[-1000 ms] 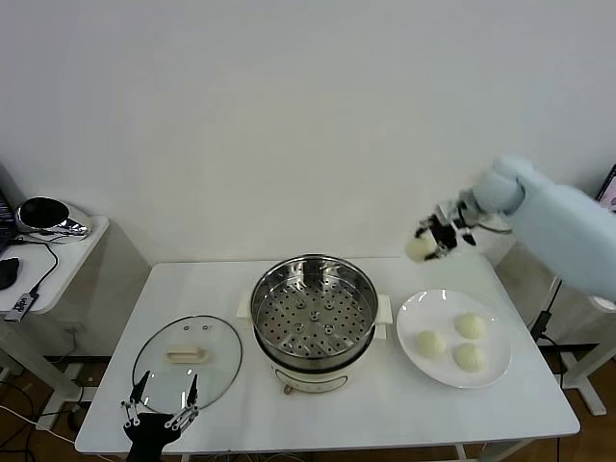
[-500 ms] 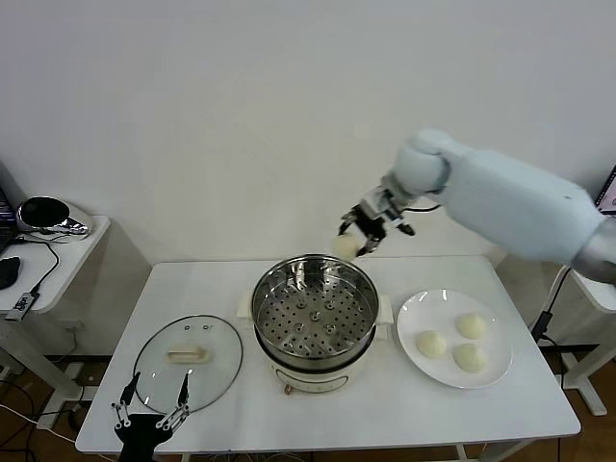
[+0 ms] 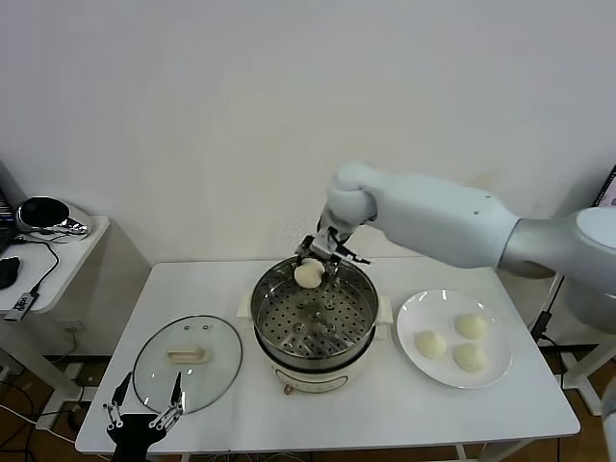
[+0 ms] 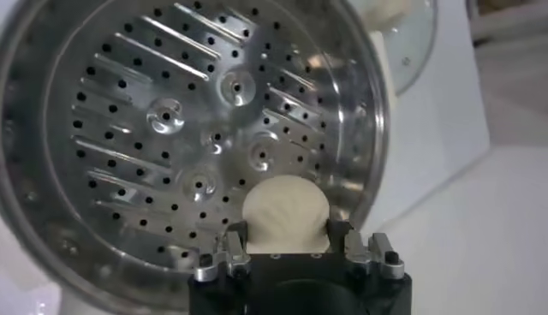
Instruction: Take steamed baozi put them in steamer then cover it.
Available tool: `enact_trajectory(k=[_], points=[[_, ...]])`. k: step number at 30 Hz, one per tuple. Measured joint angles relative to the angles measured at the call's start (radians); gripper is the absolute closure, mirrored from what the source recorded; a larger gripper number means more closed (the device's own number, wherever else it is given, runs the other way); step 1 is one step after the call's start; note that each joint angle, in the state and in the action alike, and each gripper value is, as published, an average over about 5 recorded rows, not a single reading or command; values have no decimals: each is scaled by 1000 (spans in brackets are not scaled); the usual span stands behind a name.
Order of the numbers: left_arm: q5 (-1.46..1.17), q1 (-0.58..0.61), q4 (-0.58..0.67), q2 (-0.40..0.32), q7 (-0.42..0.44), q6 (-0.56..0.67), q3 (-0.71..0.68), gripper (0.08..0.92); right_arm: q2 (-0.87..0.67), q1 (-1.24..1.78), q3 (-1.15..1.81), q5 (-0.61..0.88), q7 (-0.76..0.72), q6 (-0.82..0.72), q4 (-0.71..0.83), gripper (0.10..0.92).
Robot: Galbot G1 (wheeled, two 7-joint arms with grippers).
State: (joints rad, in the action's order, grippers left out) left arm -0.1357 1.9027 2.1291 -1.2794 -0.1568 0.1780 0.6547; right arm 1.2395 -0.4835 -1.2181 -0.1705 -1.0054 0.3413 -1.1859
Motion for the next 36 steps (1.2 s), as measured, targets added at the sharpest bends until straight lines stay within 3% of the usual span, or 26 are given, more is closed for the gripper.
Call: enact_trajectory(k=[16, 24, 29, 36], points=[[0, 5, -6, -6, -1, 11, 3, 177, 37, 50, 1, -135, 48, 132, 77, 427], [4, 7, -6, -10, -2, 12, 2, 177, 27, 50, 5, -142, 51, 148, 74, 246], [6, 7, -1, -9, -2, 12, 3, 177, -11, 10, 2, -71, 17, 85, 19, 205], [8, 7, 5, 1, -1, 11, 2, 177, -149, -84, -11, 98, -31, -152, -145, 203]])
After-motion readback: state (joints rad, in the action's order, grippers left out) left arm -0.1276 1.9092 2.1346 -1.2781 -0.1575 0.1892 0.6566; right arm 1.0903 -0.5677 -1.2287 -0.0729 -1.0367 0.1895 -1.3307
